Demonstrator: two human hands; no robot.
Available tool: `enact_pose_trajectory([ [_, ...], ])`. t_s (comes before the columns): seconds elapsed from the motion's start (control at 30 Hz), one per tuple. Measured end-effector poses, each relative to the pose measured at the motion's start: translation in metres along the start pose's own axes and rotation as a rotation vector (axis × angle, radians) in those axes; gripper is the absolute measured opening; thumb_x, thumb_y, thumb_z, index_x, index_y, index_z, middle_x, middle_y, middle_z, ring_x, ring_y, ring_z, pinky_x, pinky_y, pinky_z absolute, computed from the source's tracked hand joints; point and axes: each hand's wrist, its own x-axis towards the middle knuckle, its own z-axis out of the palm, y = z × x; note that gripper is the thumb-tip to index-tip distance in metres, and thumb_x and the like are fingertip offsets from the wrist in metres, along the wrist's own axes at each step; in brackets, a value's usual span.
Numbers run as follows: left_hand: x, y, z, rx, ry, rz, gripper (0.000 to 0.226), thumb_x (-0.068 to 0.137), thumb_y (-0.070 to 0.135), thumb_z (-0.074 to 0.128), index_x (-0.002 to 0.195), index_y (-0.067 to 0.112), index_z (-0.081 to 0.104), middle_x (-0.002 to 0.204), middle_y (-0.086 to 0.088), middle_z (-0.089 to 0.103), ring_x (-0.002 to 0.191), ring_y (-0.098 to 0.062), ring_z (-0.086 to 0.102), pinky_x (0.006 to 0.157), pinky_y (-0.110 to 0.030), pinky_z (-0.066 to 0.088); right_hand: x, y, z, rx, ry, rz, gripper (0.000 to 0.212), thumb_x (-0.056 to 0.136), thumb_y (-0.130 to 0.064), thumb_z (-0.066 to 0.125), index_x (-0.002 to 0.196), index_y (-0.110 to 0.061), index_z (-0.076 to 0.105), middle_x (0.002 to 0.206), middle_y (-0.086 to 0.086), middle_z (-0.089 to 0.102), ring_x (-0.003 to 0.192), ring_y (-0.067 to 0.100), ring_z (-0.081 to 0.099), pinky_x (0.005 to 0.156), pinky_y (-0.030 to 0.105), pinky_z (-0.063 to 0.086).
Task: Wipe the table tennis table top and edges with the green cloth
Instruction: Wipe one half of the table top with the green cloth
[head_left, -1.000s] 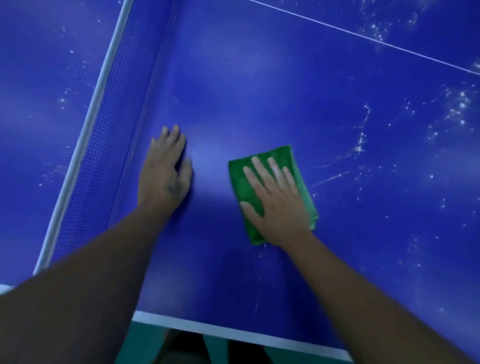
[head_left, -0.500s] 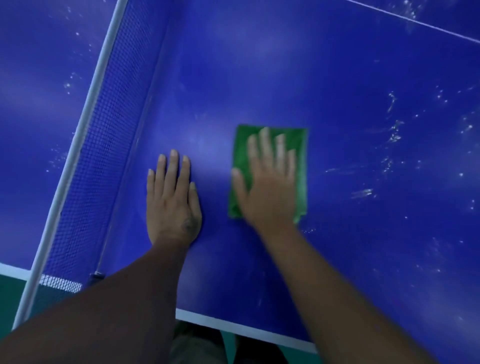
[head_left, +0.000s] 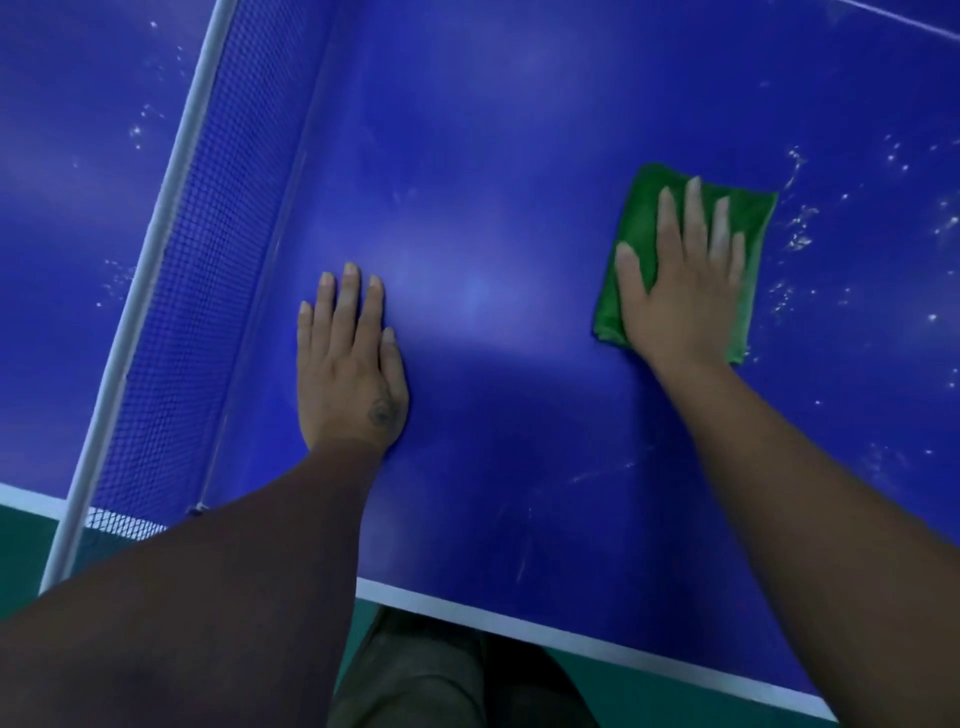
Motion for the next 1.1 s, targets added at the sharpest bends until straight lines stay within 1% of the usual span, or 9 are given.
enact_pose_trajectory([
  [0.1, -0.001, 0.001, -0.002, 0.001, -0.009, 0.002, 0.053, 0.116, 0.026, 0.037, 0.165, 0.008, 0.041, 0.176, -0.011, 0.031, 0.166, -0.032, 0.021, 0.135, -0.052, 0.014, 0.003, -0.041, 0.002, 0.040, 0.000, 0.146, 0.076, 0.110, -0.062, 0.023, 0.175, -0.023, 0.014, 0.183, 0.001, 0.000, 0.169, 0.031, 0.000, 0.136, 0.055, 0.004],
  [0.17, 0.000, 0.002, -0.003, 0.004, -0.023, 0.000, 0.053, 0.116, 0.027, 0.036, 0.166, 0.008, 0.040, 0.176, -0.011, 0.030, 0.166, -0.031, 0.020, 0.135, -0.052, 0.014, -0.016, -0.074, 0.006, 0.057, 0.018, 0.118, 0.075, 0.110, -0.061, 0.026, 0.174, -0.023, 0.017, 0.183, 0.003, 0.004, 0.169, 0.033, 0.003, 0.135, 0.056, 0.006],
  [0.33, -0.001, 0.002, -0.007, 0.016, -0.033, 0.006, 0.053, 0.116, 0.027, 0.037, 0.165, 0.008, 0.041, 0.176, -0.012, 0.031, 0.165, -0.032, 0.023, 0.135, -0.052, 0.014, -0.148, -0.120, 0.027, 0.089, 0.020, -0.183, 0.069, 0.114, -0.056, 0.035, 0.173, -0.021, 0.025, 0.182, 0.005, 0.017, 0.168, 0.033, 0.014, 0.135, 0.055, 0.014],
  [0.47, -0.001, 0.002, -0.011, 0.022, -0.086, -0.009, 0.055, 0.116, 0.029, 0.033, 0.166, 0.008, 0.039, 0.177, -0.012, 0.028, 0.166, -0.033, 0.019, 0.136, -0.052, 0.012, -0.254, -0.084, 0.034, 0.088, -0.106, -0.382, 0.072, 0.111, -0.058, 0.046, 0.172, -0.024, 0.029, 0.182, 0.000, 0.017, 0.168, 0.029, 0.013, 0.135, 0.055, 0.018],
  [0.6, -0.002, 0.004, -0.016, 0.041, -0.135, -0.013, 0.058, 0.116, 0.031, 0.027, 0.169, 0.009, 0.033, 0.179, -0.010, 0.021, 0.168, -0.031, 0.012, 0.136, -0.051, 0.008, -0.220, -0.016, 0.020, 0.046, -0.196, -0.638, 0.070, 0.107, -0.059, 0.049, 0.170, -0.030, 0.035, 0.181, -0.003, 0.020, 0.168, 0.029, 0.015, 0.135, 0.054, 0.015],
  [0.73, -0.003, 0.002, -0.014, 0.062, -0.171, -0.024, 0.061, 0.115, 0.035, 0.023, 0.171, 0.011, 0.025, 0.181, -0.009, 0.015, 0.168, -0.030, 0.007, 0.136, -0.050, 0.005, -0.124, 0.034, 0.004, -0.003, -0.185, -0.428, 0.073, 0.104, -0.055, 0.048, 0.171, -0.032, 0.027, 0.182, 0.002, 0.014, 0.167, 0.036, 0.013, 0.132, 0.062, 0.017],
  [0.83, -0.003, 0.003, -0.015, 0.085, -0.195, -0.018, 0.064, 0.113, 0.037, 0.018, 0.172, 0.012, 0.021, 0.181, -0.008, 0.011, 0.168, -0.030, 0.005, 0.136, -0.051, 0.004, -0.100, 0.022, -0.003, 0.021, -0.160, -0.252, 0.069, 0.106, -0.055, 0.042, 0.171, -0.035, 0.027, 0.183, 0.004, 0.005, 0.169, 0.035, 0.004, 0.134, 0.060, 0.010],
  [0.93, -0.004, 0.003, -0.015, 0.107, -0.208, -0.017, 0.066, 0.112, 0.039, 0.014, 0.173, 0.013, 0.017, 0.182, -0.007, 0.009, 0.168, -0.030, 0.003, 0.136, -0.051, 0.004, -0.136, -0.026, 0.004, 0.014, -0.085, -0.104, 0.064, 0.112, -0.057, 0.035, 0.172, -0.035, 0.028, 0.183, 0.006, 0.006, 0.169, 0.034, 0.004, 0.136, 0.052, 0.004],
  [1.1, -0.004, 0.001, -0.012, 0.094, -0.224, -0.016, 0.068, 0.114, 0.046, 0.016, 0.173, 0.011, 0.017, 0.182, -0.009, 0.008, 0.168, -0.032, 0.002, 0.136, -0.054, 0.003, -0.272, -0.081, 0.030, 0.069, -0.089, -0.206, 0.058, 0.116, -0.050, 0.036, 0.171, -0.032, 0.030, 0.183, 0.005, 0.011, 0.169, 0.032, 0.006, 0.135, 0.057, 0.014],
])
